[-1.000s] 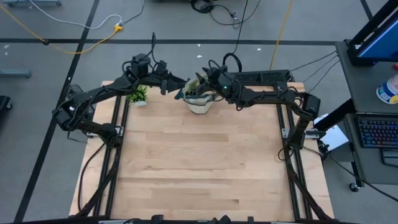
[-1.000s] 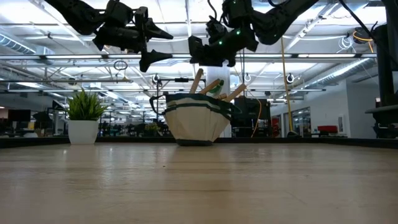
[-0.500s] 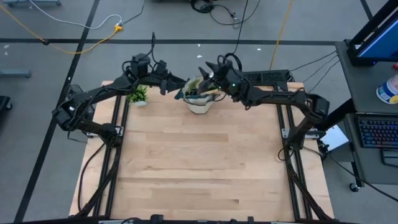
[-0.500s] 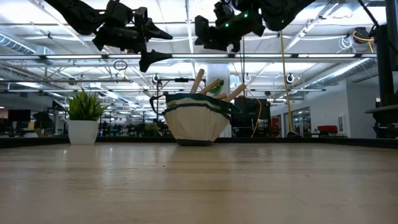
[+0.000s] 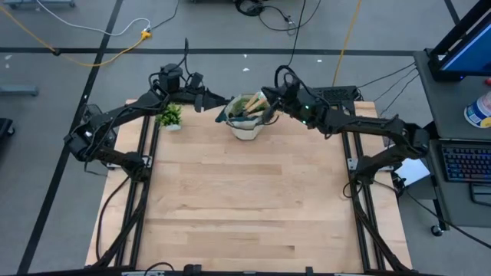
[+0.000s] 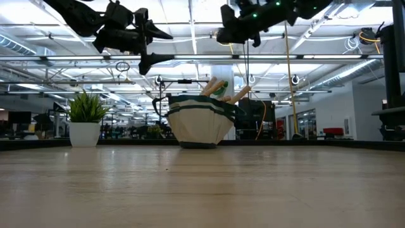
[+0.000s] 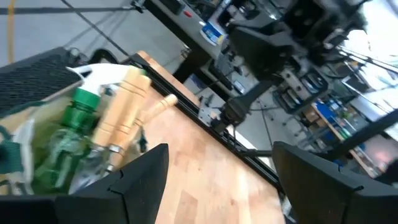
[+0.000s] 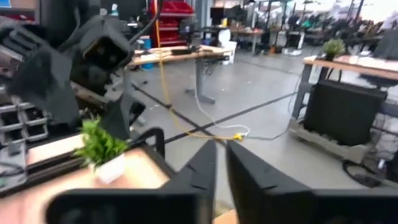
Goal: Pick & Place Garden tools in Gardening bag
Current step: Return to Home Position
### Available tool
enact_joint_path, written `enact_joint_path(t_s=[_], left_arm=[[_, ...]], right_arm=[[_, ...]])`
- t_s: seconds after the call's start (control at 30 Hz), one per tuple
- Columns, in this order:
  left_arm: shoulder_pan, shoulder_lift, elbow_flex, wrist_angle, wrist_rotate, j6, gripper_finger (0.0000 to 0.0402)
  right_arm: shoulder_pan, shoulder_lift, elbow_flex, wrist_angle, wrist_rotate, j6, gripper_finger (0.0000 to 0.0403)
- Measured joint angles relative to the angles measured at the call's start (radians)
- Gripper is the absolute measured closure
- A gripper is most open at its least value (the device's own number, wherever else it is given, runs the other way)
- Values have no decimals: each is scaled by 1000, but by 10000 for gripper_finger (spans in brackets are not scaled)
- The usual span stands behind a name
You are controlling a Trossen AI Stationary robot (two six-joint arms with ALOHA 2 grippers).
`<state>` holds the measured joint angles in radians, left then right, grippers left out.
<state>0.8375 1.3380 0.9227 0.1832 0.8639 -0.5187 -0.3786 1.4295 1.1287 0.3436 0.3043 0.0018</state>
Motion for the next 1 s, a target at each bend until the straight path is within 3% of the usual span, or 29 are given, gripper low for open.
enact_joint_path(t_s=[0.07, 0.17, 0.4, 0.6, 0.83, 1.0], left_arm=[[0, 0, 0, 0, 32, 7, 107], [-2, -14, 0, -1, 74, 61, 107], [-9, -118, 0, -6, 81, 205, 107], [-10, -266, 0, -172, 75, 375, 107], [-59, -443, 0, -368, -67, 448, 107], [-138, -544, -27, -342, -120, 425, 107]], right_arm=[[0, -31, -41, 3, -24, 13, 395], [0, -87, -112, 0, -78, 47, 393], [-1, -238, -267, 57, -226, 69, 402], [-2, -373, -355, 57, -313, 70, 402], [-2, -495, -437, 58, -336, 89, 403], [-2, -552, -491, 55, -333, 92, 403]])
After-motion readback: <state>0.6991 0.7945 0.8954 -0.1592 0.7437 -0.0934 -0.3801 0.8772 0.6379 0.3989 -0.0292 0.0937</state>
